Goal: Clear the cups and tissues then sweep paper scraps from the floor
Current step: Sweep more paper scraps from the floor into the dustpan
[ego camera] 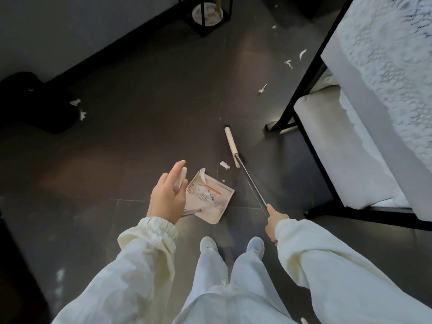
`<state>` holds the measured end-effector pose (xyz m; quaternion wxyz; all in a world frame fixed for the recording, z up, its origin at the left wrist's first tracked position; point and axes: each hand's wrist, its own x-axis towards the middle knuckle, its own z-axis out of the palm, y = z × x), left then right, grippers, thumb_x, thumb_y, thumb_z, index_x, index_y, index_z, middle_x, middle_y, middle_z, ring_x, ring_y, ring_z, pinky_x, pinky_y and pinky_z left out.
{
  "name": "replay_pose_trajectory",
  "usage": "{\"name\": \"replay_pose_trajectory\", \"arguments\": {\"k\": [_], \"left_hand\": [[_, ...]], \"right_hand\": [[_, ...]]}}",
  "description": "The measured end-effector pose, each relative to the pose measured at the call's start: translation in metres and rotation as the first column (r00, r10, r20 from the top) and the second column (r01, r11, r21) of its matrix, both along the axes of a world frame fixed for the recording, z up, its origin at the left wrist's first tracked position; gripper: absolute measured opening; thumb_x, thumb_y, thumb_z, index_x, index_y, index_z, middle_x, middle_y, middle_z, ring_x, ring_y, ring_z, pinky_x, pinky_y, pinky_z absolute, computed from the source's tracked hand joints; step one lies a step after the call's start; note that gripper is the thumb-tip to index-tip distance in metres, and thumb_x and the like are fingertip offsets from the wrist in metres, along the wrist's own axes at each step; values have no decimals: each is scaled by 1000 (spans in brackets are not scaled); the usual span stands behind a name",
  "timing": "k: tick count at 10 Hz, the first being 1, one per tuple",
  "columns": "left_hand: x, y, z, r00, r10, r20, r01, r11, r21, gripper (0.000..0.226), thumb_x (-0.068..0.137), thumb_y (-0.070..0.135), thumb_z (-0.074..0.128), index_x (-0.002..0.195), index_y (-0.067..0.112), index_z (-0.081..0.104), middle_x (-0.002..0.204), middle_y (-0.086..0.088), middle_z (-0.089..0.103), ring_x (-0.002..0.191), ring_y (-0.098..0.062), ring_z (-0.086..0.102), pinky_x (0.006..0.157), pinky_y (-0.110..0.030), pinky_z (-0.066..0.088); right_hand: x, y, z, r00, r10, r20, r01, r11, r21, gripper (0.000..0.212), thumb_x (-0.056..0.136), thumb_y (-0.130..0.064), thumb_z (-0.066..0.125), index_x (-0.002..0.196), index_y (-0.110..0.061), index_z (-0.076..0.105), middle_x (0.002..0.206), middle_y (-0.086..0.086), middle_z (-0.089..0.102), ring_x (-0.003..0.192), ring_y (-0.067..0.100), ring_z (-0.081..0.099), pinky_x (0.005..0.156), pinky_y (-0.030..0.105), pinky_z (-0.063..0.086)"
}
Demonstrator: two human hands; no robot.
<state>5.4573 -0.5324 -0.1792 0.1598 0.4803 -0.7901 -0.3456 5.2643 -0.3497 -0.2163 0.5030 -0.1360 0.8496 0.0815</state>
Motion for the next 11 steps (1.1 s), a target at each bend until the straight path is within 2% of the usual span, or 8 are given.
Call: {"name": "replay_pose_trajectory", "arguments": {"k": [1, 2, 3, 4, 5, 7, 9, 11], "left_hand": [[-1, -3, -2, 1000, 2, -14, -2, 1000, -8, 43, 93, 15, 57, 132, 31, 51, 86, -3, 54, 73, -16, 51, 70, -19, 36], [-1, -6, -3, 999, 10, -34, -10, 1000, -10, 42, 93, 14, 57, 131, 31, 53, 86, -5, 55, 74, -17, 52, 73, -23, 38], [-1, -7, -3, 999, 19, -48, -19, 1000, 6, 42, 92, 14, 57, 129, 32, 52, 85, -3, 55, 74, -18, 53, 74, -25, 39], [1, -9, -3, 999, 13, -47, -13, 1000, 3, 41, 93, 14, 56, 129, 33, 51, 81, 2, 51, 72, -16, 51, 72, -25, 38], [7, -10, -2, 997, 8, -70, -9, 1000, -20, 42, 92, 13, 57, 130, 31, 52, 84, -3, 55, 73, -19, 53, 72, -26, 40], [-2, -34, 11, 988, 20, -152, -30, 998, -62, 42, 92, 15, 58, 126, 38, 50, 90, 1, 56, 78, -16, 55, 76, -23, 41], [-45, -80, 20, 987, 1, -163, -23, 991, -133, 43, 93, 16, 58, 126, 41, 47, 87, 3, 54, 71, -7, 50, 69, -7, 34], [-128, -146, 16, 988, -66, -138, 43, 986, -162, 43, 92, 15, 59, 127, 38, 47, 81, 6, 52, 70, -9, 52, 67, -9, 37]], "right_hand": [[20, 17, 10, 947, 315, 59, -317, 948, 37, 55, 101, -16, 34, 152, -15, 14, 140, 18, 43, 126, 35, 45, 102, 36, 37], [28, 25, 24, 900, 402, 170, -420, 903, 89, 77, 93, -11, 43, 151, -33, -3, 138, 8, 46, 116, 28, 55, 93, 33, 46], [29, 30, 49, 887, 403, 225, -428, 900, 77, 77, 93, -11, 41, 150, -38, -3, 139, 6, 46, 90, 22, 61, 65, 27, 49], [17, 35, 71, 889, 411, 200, -430, 901, 57, 75, 93, -12, 41, 150, -40, 0, 135, 3, 49, 62, 13, 48, 49, 19, 42], [13, 36, 90, 921, 356, 161, -365, 931, 26, 77, 92, -7, 39, 149, -42, 2, 136, 2, 48, 57, 12, 48, 39, 18, 40], [-1, 1, 94, 961, 275, 36, -271, 958, -98, 73, 92, -9, 38, 150, -42, 7, 133, 3, 48, 58, 11, 44, 44, 18, 41], [-42, -42, 78, 1000, -24, 11, 26, 968, -248, 69, 93, -11, 42, 149, -41, 16, 94, -2, 52, 58, 17, 52, 42, 22, 44], [-118, -110, 49, 968, -248, 43, 247, 909, -336, 68, 91, -10, 44, 148, -40, 21, 111, 4, 56, 65, 23, 55, 50, 26, 51]]}}
